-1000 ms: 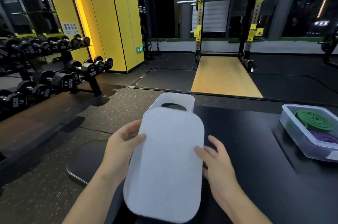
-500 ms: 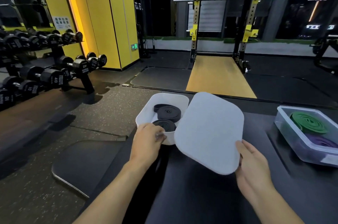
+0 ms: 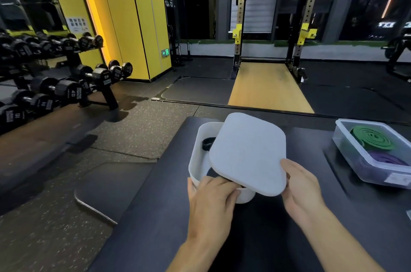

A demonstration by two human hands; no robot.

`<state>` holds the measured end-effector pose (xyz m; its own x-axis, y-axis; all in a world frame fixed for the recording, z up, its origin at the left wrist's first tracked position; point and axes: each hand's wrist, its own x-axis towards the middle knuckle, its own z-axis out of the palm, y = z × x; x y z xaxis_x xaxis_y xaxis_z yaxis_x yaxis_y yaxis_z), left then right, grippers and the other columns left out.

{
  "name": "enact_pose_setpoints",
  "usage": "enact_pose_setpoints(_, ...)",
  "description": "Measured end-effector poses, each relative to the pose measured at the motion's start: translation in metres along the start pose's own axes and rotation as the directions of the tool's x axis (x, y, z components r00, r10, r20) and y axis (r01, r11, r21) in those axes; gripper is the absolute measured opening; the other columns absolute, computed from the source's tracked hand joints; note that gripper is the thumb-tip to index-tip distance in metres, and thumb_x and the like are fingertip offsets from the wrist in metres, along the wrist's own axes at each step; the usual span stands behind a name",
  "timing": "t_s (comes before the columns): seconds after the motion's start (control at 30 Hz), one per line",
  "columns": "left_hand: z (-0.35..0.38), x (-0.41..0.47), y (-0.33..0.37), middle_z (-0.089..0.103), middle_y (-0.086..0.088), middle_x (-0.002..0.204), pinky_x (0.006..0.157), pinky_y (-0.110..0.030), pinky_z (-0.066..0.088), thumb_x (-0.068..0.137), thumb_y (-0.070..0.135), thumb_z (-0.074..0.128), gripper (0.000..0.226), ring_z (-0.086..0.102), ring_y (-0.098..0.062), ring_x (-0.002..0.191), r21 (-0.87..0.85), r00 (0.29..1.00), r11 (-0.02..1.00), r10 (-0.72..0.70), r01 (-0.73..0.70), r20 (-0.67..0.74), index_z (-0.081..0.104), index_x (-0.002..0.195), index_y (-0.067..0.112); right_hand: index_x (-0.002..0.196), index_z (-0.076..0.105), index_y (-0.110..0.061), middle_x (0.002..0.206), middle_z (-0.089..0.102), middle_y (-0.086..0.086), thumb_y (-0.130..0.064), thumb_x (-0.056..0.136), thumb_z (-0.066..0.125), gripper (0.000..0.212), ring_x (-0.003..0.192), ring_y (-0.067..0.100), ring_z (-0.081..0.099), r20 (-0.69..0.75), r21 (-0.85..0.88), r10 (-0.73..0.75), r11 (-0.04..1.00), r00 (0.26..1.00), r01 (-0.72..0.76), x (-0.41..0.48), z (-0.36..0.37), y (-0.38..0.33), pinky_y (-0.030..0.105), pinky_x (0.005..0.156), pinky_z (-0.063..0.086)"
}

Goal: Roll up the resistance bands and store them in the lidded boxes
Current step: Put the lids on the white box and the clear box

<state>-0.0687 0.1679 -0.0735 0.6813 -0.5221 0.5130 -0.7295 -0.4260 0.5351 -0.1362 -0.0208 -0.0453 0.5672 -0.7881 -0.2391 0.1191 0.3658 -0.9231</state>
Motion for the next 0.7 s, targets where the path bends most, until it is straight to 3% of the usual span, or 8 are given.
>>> enact_pose_setpoints(0.13,-0.001,-0.022,0.017,0.061,0.025,0.086,0.115,-0.035,0.026,0.098,0.038,0.058,0.012,0.051,0.003,0.090,-0.053,0.997,0.996,0.071,-0.070,0.022,0.068,0.094,0.042,0.111,0.074,-0.004,0.105,0.079,0.007,-0.007,0.098,0.064,0.017,0.093,0.026,0.074,-0.025,0.000,0.006,1.000,1.000,-0.006,-0.007,-0.010,-0.004,0.038,0.078,0.057)
enact_pose_setpoints(0.2,-0.001,-0.034,0.025,0.063,0.027,0.089,0.115,-0.039,0.030,0.097,0.041,0.056,0.013,0.054,0.006,0.093,-0.077,0.995,0.993,0.093,-0.091,0.021,0.069,0.097,0.043,0.090,0.074,-0.004,0.090,0.076,0.004,-0.003,0.091,0.066,0.008,0.081,0.026,0.068,-0.048,0.001,0.023,1.000,0.999,-0.023,-0.011,-0.017,-0.006,0.035,0.070,0.053)
enact_pose_setpoints(0.27,-0.006,-0.044,0.031,0.065,0.030,0.094,0.111,-0.033,0.036,0.094,0.042,0.060,0.011,0.057,0.007,0.098,-0.147,0.997,0.986,0.076,-0.076,-0.004,0.071,0.096,0.042,0.075,0.064,-0.009,0.078,0.063,0.004,-0.002,0.084,0.068,0.012,0.075,0.023,0.057,-0.060,0.008,0.030,1.000,0.998,-0.030,-0.016,-0.024,-0.009,0.033,0.064,0.045)
enact_pose_setpoints(0.33,-0.017,-0.046,0.034,0.066,0.026,0.091,0.093,-0.017,0.043,0.088,0.034,0.065,0.008,0.061,0.001,0.095,-0.231,0.995,0.973,-0.021,-0.002,-0.096,0.071,0.083,0.035,0.087,0.065,-0.011,0.084,0.059,0.007,-0.006,0.074,0.070,0.015,0.079,0.024,0.054,-0.066,0.023,0.026,0.999,0.997,-0.025,-0.020,-0.030,-0.013,0.037,0.070,0.042)
enact_pose_setpoints(0.43,-0.036,-0.029,0.030,0.058,0.010,0.076,0.069,-0.020,0.043,0.085,0.019,0.061,0.019,0.057,-0.011,0.077,-0.394,0.926,0.903,-0.282,0.168,-0.250,0.056,0.068,0.026,0.094,0.064,-0.013,0.091,0.059,0.005,-0.009,0.070,0.070,0.025,0.081,0.024,0.054,-0.061,0.024,0.008,1.000,0.998,-0.007,-0.023,-0.033,-0.015,0.040,0.073,0.040)
enact_pose_setpoints(0.53,-0.045,0.007,0.018,0.065,0.012,0.091,0.079,-0.025,0.049,0.096,0.022,0.062,0.018,0.062,-0.006,0.086,-0.524,0.867,0.743,-0.499,0.416,-0.019,0.067,0.080,0.027,0.085,0.067,-0.006,0.085,0.064,0.008,-0.006,0.083,0.067,0.001,0.077,0.025,0.059,-0.090,-0.030,-0.005,1.000,0.996,0.002,-0.025,-0.028,-0.012,0.037,0.068,0.042)
enact_pose_setpoints(0.6,-0.042,0.026,0.011,0.067,0.016,0.096,0.083,-0.027,0.047,0.100,0.028,0.059,0.018,0.061,-0.007,0.087,-0.531,0.838,0.664,-0.509,0.527,0.195,0.063,0.083,0.024,0.083,0.072,-0.005,0.085,0.073,0.003,-0.008,0.087,0.068,0.007,0.080,0.026,0.066,-0.119,-0.061,-0.038,0.998,0.992,0.030,-0.026,-0.024,-0.011,0.038,0.072,0.050)
enact_pose_setpoints(0.7,-0.036,0.049,0.005,0.050,0.009,0.086,0.074,-0.034,0.035,0.101,0.028,0.051,0.015,0.044,-0.011,0.083,-0.549,0.799,0.587,-0.503,0.595,0.328,0.051,0.086,0.029,0.081,0.076,-0.015,0.087,0.075,0.000,-0.011,0.091,0.068,0.012,0.084,0.023,0.067,-0.150,-0.152,-0.092,0.986,0.984,0.069,-0.026,-0.018,-0.011,0.038,0.080,0.053)
